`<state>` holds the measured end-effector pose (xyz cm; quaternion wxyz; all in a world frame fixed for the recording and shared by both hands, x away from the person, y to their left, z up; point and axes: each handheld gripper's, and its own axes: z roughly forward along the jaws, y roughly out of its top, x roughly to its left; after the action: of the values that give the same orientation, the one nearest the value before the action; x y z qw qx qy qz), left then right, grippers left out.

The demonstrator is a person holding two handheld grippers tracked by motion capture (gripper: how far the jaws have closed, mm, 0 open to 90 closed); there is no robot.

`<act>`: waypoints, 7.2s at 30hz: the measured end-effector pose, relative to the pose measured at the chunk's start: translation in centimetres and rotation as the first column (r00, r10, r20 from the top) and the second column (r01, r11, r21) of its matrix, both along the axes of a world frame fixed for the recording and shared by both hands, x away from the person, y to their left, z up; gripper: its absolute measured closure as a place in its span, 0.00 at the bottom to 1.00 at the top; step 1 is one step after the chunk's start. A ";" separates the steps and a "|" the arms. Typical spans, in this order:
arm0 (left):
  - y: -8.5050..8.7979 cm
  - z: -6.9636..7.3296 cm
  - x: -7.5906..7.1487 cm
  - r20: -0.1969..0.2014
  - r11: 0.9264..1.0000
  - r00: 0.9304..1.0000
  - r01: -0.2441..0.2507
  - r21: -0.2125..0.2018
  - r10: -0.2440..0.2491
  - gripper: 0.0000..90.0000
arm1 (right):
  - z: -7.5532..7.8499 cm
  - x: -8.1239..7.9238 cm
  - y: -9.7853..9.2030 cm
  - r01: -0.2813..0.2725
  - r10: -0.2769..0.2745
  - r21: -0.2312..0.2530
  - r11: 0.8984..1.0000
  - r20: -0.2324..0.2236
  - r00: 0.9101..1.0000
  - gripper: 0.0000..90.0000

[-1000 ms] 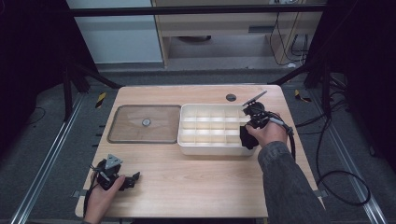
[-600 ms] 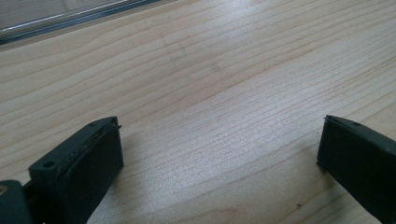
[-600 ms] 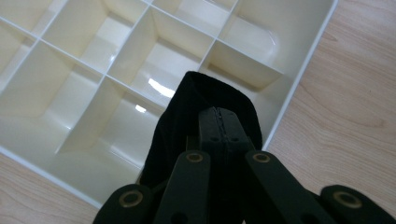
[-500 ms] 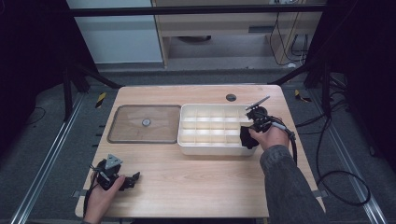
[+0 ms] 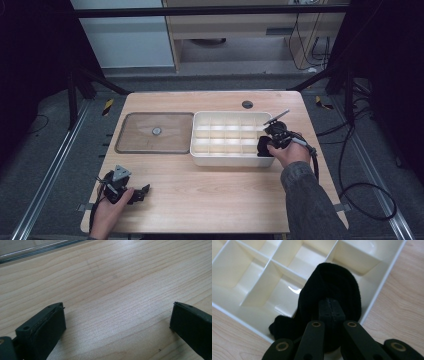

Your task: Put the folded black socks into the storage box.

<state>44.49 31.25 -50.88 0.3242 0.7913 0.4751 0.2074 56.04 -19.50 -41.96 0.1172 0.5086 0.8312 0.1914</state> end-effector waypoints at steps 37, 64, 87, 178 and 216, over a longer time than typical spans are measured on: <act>0.0 0.0 0.0 0.001 1.000 1.000 0.000 0.001 0.000 0.00 | -1.6 -0.7 0.3 0.014 -0.014 0.021 1.000 -0.012 1.000 1.00; 0.0 0.0 0.0 0.000 1.000 1.000 -0.001 -0.001 0.001 0.00 | -2.1 -0.2 1.0 0.030 -0.031 -0.022 0.999 -0.073 0.997 1.00; 0.0 0.0 0.0 -0.001 1.000 1.000 0.004 0.000 -0.004 0.00 | -1.3 -1.0 1.2 0.019 -0.020 -0.047 0.999 -0.014 1.000 1.00; 0.0 0.0 0.0 0.000 1.000 1.000 0.004 0.000 -0.004 0.00 | 7.1 -8.4 0.2 -0.061 -0.034 0.253 0.966 0.357 0.934 0.09; 0.0 0.0 -0.1 0.001 1.000 1.000 0.012 -0.003 -0.012 0.00 | 2.9 -13.1 3.1 -0.189 0.088 0.209 0.959 0.417 0.905 0.12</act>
<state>44.44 31.23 -50.90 0.3267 0.7937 0.4703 0.2050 42.90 -16.43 -39.08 0.2083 0.4079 0.7934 0.4010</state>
